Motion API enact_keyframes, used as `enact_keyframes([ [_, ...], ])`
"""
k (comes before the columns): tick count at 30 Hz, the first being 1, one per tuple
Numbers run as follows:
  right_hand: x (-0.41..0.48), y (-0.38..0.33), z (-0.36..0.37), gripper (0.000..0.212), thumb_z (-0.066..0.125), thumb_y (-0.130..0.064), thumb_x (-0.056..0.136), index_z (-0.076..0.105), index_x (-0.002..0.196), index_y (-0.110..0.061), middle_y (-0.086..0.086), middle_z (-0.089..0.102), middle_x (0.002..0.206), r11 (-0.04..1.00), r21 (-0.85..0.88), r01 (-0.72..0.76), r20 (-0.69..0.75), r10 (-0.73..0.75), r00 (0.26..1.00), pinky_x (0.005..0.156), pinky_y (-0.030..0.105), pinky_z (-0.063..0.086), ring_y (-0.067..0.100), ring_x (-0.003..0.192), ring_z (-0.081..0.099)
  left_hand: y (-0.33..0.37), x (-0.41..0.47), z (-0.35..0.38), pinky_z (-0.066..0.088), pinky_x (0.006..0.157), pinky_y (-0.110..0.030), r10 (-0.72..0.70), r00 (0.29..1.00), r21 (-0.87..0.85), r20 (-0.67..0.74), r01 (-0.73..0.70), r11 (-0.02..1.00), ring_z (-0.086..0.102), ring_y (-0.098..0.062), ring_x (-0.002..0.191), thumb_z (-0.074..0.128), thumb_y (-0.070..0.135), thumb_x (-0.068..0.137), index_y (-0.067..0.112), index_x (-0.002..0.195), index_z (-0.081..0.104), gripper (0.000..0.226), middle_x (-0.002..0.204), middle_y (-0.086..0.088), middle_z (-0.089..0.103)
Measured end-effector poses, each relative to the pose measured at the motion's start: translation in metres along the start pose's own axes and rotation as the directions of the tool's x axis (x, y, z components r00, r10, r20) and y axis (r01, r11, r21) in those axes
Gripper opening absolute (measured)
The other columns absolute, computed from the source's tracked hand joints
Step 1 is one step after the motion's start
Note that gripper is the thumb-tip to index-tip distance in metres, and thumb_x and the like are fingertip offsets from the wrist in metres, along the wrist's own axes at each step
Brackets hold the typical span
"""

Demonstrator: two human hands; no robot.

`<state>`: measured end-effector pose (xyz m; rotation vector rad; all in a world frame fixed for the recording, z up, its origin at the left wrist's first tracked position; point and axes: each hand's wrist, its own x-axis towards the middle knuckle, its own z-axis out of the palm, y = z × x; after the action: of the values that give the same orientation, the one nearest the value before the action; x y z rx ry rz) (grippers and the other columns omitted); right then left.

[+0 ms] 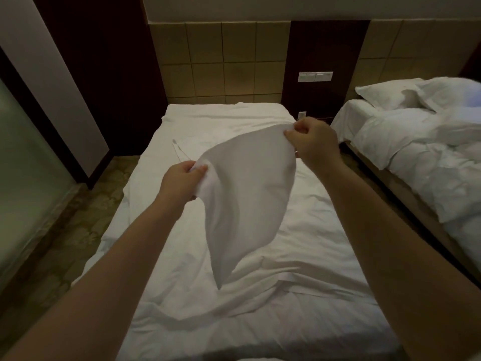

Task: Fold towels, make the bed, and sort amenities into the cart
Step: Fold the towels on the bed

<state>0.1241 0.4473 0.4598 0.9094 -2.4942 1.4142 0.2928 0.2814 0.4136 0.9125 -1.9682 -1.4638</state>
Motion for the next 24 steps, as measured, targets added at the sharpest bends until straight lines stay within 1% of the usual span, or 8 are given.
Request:
enact_keyframes([
  [2,-0.016,-0.013,0.010,0.013,0.062,-0.020,0.084,0.067,0.089,-0.009,0.009,0.066,0.083,0.999,0.047,0.020,0.090,-0.024,0.996,0.079,0.050,0.053,0.031,0.082,0.064,0.008,-0.006,0.012,0.044,0.060,-0.028,0.013,0.998,-0.061,0.062,-0.009,0.998,0.049,-0.018,0.066,0.054,0.015,0.095,0.008,0.095,0.066,0.014,0.075,-0.007,0.056],
  [4,-0.035,-0.025,0.026,0.008,0.064,-0.018,0.083,0.066,0.083,-0.009,0.005,0.063,0.074,0.994,0.075,0.078,0.152,-0.089,0.984,0.073,0.049,0.054,0.030,0.075,0.063,0.018,-0.014,0.026,0.046,0.063,-0.030,0.038,0.992,-0.131,0.118,-0.023,0.991,0.051,-0.019,0.068,0.053,0.009,0.094,0.005,0.098,0.066,0.014,0.077,-0.010,0.058],
  [6,-0.051,-0.033,0.041,0.011,0.064,-0.019,0.086,0.062,0.081,-0.009,0.000,0.057,0.068,0.982,0.088,0.168,0.150,-0.180,0.972,0.065,0.032,0.052,0.019,0.066,0.058,0.026,-0.021,0.037,0.054,0.074,-0.036,0.058,0.991,-0.215,0.123,-0.031,0.976,0.061,-0.023,0.077,0.056,0.008,0.093,0.001,0.100,0.068,0.016,0.085,-0.016,0.066],
  [8,-0.061,-0.038,0.047,0.012,0.062,-0.021,0.089,0.056,0.080,-0.014,-0.008,0.051,0.064,0.974,0.072,0.215,0.075,-0.220,0.973,0.057,0.011,0.038,0.007,0.059,0.049,0.030,-0.025,0.042,0.057,0.081,-0.038,0.049,0.996,-0.313,0.069,-0.024,0.949,0.066,-0.026,0.084,0.058,0.010,0.092,0.000,0.103,0.068,0.018,0.095,-0.020,0.070],
  [11,-0.067,-0.037,0.049,0.010,0.064,-0.019,0.088,0.059,0.082,-0.014,-0.004,0.057,0.066,0.962,0.081,0.259,-0.072,-0.254,0.965,0.056,0.003,0.038,0.006,0.056,0.050,0.035,-0.027,0.040,0.058,0.080,-0.034,0.031,1.000,-0.402,0.002,-0.027,0.915,0.068,-0.026,0.090,0.056,0.009,0.094,0.005,0.103,0.067,0.015,0.097,-0.016,0.070],
  [18,-0.070,-0.036,0.060,0.015,0.070,-0.020,0.085,0.066,0.086,-0.005,-0.007,0.058,0.071,0.940,0.176,0.292,-0.203,-0.256,0.945,0.061,-0.001,0.042,-0.001,0.055,0.053,0.038,-0.029,0.036,0.057,0.081,-0.030,0.147,0.988,-0.308,0.052,-0.124,0.943,0.069,-0.020,0.093,0.059,0.013,0.092,0.018,0.104,0.065,0.014,0.098,-0.005,0.071],
  [22,-0.074,-0.038,0.066,0.015,0.065,-0.022,0.089,0.067,0.089,-0.008,-0.010,0.058,0.074,0.934,0.223,0.278,-0.218,-0.230,0.949,0.063,-0.001,0.039,-0.004,0.060,0.054,0.038,-0.026,0.033,0.057,0.082,-0.030,0.197,0.979,-0.193,0.047,-0.184,0.964,0.069,-0.018,0.091,0.057,0.017,0.094,0.017,0.101,0.068,0.013,0.096,-0.002,0.072],
  [24,-0.073,-0.038,0.069,0.020,0.059,-0.025,0.092,0.068,0.091,-0.007,-0.005,0.062,0.079,0.926,0.226,0.303,-0.200,-0.260,0.945,0.065,-0.001,0.039,-0.005,0.066,0.054,0.041,-0.026,0.032,0.057,0.080,-0.027,0.166,0.984,-0.238,0.062,-0.147,0.960,0.069,-0.016,0.089,0.050,0.020,0.098,0.015,0.098,0.070,0.020,0.092,-0.002,0.072],
])
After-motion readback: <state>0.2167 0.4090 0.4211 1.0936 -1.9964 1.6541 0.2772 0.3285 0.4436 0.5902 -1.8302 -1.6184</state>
